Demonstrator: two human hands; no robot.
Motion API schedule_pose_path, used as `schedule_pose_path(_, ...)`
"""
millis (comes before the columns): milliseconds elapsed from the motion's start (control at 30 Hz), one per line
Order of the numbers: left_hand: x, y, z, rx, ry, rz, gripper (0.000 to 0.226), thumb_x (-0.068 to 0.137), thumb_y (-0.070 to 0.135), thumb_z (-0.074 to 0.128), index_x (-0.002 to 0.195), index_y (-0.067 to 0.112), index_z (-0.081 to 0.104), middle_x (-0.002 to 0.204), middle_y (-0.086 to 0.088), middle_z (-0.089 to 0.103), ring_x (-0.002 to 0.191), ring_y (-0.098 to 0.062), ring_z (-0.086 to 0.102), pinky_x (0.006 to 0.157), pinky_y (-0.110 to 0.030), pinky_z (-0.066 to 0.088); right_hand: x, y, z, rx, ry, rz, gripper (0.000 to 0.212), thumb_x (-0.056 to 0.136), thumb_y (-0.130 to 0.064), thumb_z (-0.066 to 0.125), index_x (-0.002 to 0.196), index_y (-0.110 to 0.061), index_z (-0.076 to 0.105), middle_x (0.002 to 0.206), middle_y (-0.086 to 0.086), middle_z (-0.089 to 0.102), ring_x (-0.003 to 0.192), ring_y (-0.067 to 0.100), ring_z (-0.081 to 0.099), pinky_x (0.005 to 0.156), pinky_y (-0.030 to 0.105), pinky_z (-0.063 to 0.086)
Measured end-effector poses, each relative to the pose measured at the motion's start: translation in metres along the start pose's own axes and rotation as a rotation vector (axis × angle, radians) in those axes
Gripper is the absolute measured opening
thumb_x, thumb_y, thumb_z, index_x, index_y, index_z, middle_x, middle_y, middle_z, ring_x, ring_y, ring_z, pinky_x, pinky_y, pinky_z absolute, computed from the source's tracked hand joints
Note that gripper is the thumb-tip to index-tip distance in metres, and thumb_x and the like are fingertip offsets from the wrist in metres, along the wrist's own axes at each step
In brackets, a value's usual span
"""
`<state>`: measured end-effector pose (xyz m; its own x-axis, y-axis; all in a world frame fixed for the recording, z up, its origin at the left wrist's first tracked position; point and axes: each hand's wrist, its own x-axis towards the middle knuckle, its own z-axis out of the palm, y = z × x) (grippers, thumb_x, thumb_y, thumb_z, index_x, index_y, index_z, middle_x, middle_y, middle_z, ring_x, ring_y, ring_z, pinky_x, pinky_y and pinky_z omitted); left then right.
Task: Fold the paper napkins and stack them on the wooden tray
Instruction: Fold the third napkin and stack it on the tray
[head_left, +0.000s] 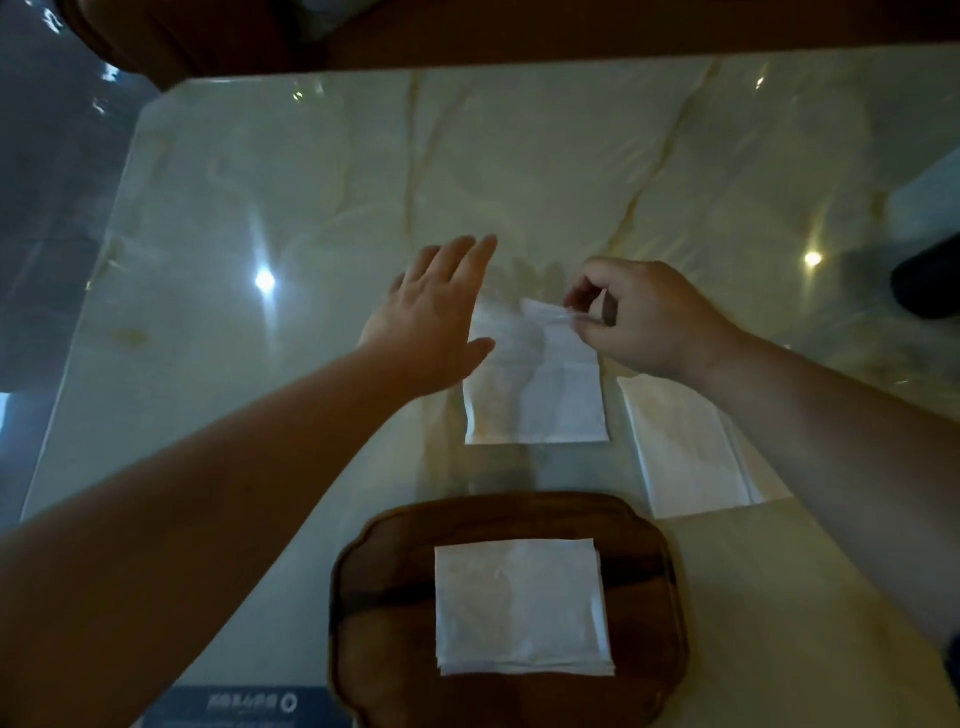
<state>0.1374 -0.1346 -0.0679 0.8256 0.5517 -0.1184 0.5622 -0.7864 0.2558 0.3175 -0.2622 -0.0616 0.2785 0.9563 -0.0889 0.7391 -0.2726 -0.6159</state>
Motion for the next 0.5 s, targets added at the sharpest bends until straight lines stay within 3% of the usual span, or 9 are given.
schedule_pose_path(67,0.005,0.001,-0.001,0.059,-0.096,0.036,0.073,0.081,0.034,0.067,0.142,0.021,0.03,0.136,-0.007,0.05,0.125,-0.029,0.045,0.102,-0.044,0.037,-0.009,-0.001,-0.001,0.045,-0.006,-0.035,0.02,0.075,-0.009,0.068,0.094,-0.015,0.065,0.077,-0.01,0.061,0.062,-0.009,0.054,0.058,0.007,0.035)
schedule_pose_path(133,0.001,0.005,0.001,0.061,-0.113,0.096,0.041,0.085,0.028,0.06,0.125,0.021,0.053,0.118,-0.005,0.061,0.11,-0.027,0.056,0.091,-0.038,0.043,-0.019,0.001,0.0,0.059,-0.015,-0.047,0.024,0.075,-0.009,0.068,0.099,-0.015,0.065,0.083,-0.007,0.062,0.06,-0.005,0.054,0.06,0.013,0.038)
schedule_pose_path(200,-0.011,0.007,0.006,0.031,-0.053,0.154,0.022,0.083,0.018,0.056,0.103,0.018,0.064,0.099,-0.005,0.064,0.096,-0.027,0.061,0.077,-0.034,0.047,-0.031,0.002,0.003,0.06,-0.021,-0.053,0.026,0.076,-0.009,0.069,0.101,-0.015,0.065,0.084,-0.006,0.061,0.061,-0.004,0.052,0.06,0.017,0.04)
schedule_pose_path(300,-0.031,0.011,0.015,0.05,-0.019,0.22,0.014,0.08,0.016,0.059,0.092,0.015,0.066,0.086,-0.007,0.064,0.081,-0.029,0.061,0.066,-0.037,0.05,-0.05,0.004,0.012,0.03,-0.044,-0.081,0.023,0.076,-0.008,0.068,0.098,-0.014,0.066,0.084,-0.002,0.059,0.062,-0.003,0.048,0.06,0.019,0.039)
schedule_pose_path(500,-0.059,0.01,0.026,0.074,-0.035,0.266,0.016,0.073,0.022,0.069,0.089,0.017,0.069,0.087,-0.008,0.064,0.076,-0.031,0.063,0.06,-0.038,0.051,-0.075,0.005,0.031,-0.041,-0.133,-0.076,0.013,0.077,-0.019,0.068,0.09,-0.018,0.068,0.086,-0.012,0.052,0.06,-0.003,0.044,0.06,0.024,0.039)
